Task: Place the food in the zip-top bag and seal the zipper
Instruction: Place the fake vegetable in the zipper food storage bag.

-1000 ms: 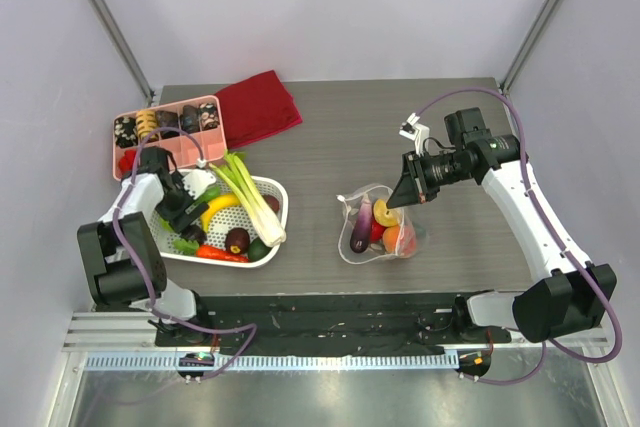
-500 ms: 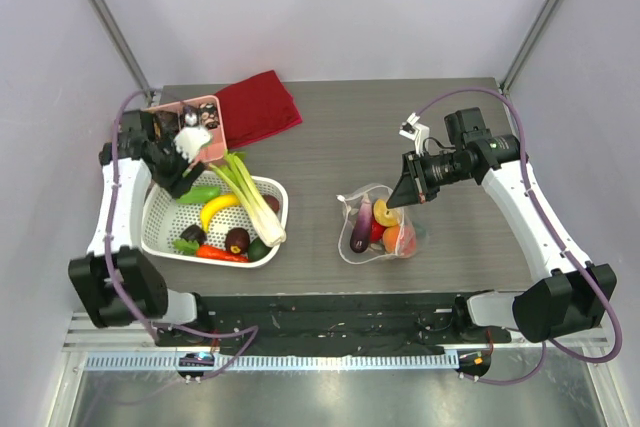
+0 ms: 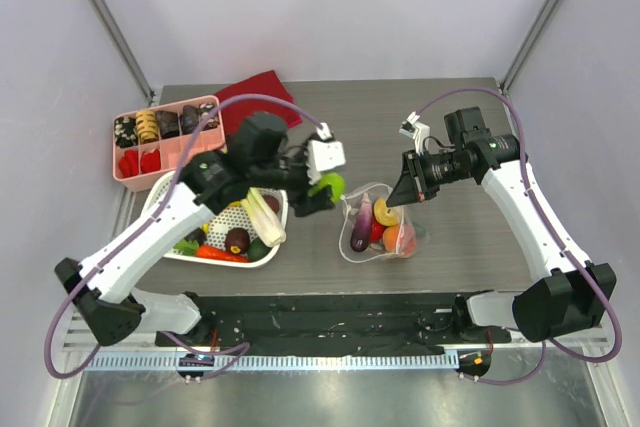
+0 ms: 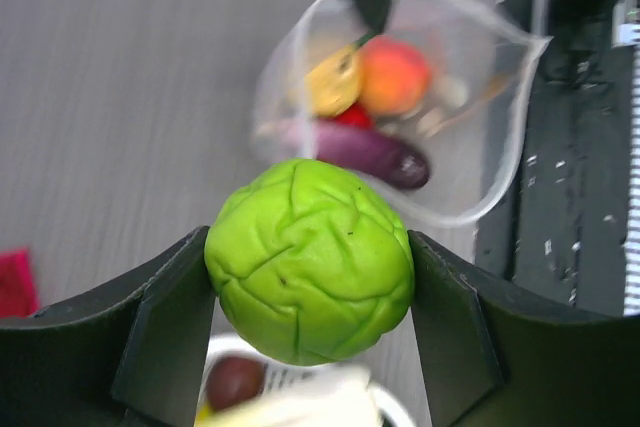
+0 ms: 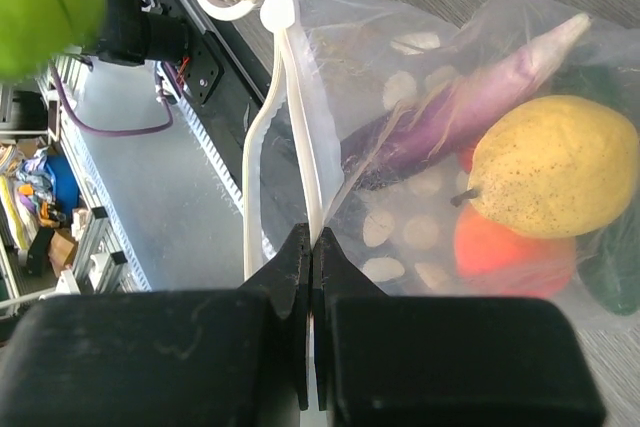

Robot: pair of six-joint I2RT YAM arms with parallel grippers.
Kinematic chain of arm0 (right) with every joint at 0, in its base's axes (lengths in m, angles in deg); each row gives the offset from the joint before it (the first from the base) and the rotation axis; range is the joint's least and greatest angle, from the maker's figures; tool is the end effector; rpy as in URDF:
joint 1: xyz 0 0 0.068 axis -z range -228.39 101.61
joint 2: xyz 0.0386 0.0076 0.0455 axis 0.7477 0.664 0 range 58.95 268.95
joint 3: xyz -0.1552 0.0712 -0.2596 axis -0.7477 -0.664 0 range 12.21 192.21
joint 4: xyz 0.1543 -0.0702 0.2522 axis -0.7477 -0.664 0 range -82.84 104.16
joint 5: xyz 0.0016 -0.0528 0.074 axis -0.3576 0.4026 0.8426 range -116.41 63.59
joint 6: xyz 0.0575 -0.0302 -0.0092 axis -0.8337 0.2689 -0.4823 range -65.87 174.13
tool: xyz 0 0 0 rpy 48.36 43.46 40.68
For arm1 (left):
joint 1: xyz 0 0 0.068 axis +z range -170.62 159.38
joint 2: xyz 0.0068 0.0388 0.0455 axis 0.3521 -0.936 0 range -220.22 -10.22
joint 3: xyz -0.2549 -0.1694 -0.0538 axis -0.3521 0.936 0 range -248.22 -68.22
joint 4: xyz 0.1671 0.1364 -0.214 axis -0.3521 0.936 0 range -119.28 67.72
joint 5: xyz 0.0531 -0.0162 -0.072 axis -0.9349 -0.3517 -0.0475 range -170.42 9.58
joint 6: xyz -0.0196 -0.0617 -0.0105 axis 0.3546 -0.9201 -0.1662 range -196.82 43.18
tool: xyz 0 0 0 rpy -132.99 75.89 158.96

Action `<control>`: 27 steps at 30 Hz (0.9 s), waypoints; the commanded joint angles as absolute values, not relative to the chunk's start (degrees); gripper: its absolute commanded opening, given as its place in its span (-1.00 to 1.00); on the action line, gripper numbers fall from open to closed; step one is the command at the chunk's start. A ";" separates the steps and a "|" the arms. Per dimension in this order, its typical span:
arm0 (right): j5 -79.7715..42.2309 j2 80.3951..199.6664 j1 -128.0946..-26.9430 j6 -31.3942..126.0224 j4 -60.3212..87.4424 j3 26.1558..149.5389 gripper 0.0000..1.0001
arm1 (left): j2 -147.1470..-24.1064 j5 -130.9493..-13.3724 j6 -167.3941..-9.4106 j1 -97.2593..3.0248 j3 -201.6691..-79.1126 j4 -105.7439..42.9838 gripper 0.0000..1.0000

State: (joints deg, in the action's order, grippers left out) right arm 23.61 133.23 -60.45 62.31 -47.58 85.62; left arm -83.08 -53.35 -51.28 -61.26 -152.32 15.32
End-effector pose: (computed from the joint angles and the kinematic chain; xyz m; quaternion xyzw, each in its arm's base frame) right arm 0.2635 0.0968 0.3656 -0.2532 0.8492 0.4178 0.2005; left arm 0.2150 -0.2154 0.4524 0.5603 0.6564 -0.2649 0.4302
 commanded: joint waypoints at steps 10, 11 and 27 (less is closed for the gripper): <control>24.04 132.51 -60.70 60.46 -44.91 86.84 -0.98 | -103.37 -64.67 -61.52 -77.40 -159.70 6.57 0.60; 24.04 132.43 -60.78 60.37 -44.73 86.75 -0.98 | -104.34 -67.91 -61.70 -77.22 -161.11 7.80 0.67; 24.65 131.20 -60.78 61.86 -45.61 85.25 -0.98 | -74.04 -53.18 -54.17 -36.32 -136.27 22.91 0.94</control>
State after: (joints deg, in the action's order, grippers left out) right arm 23.19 133.19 -60.45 61.31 -46.29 85.55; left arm -79.87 -57.24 -62.95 -46.49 -143.09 12.53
